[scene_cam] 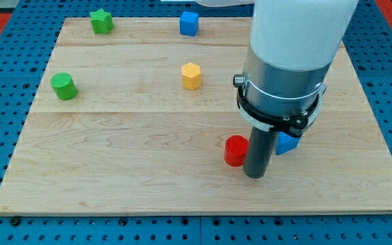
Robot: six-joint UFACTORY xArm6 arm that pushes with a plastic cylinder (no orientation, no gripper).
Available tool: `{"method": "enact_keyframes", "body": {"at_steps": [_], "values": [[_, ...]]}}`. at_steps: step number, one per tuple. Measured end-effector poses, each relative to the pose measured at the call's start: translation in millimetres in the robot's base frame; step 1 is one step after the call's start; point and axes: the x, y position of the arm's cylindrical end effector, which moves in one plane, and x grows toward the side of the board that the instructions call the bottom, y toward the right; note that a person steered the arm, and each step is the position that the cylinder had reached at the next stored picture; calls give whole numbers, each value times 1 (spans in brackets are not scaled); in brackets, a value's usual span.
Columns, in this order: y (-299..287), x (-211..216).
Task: Push the red circle diagonally to the green circle
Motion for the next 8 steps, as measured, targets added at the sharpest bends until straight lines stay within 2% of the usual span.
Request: {"method": "enact_keyframes", "body": {"at_steps": [2,3,4,5,6,8], "values": [[7,-24],[-64,-28],[-106,-36],[-90,-75],[-143,-88],[-155,-43]]}}
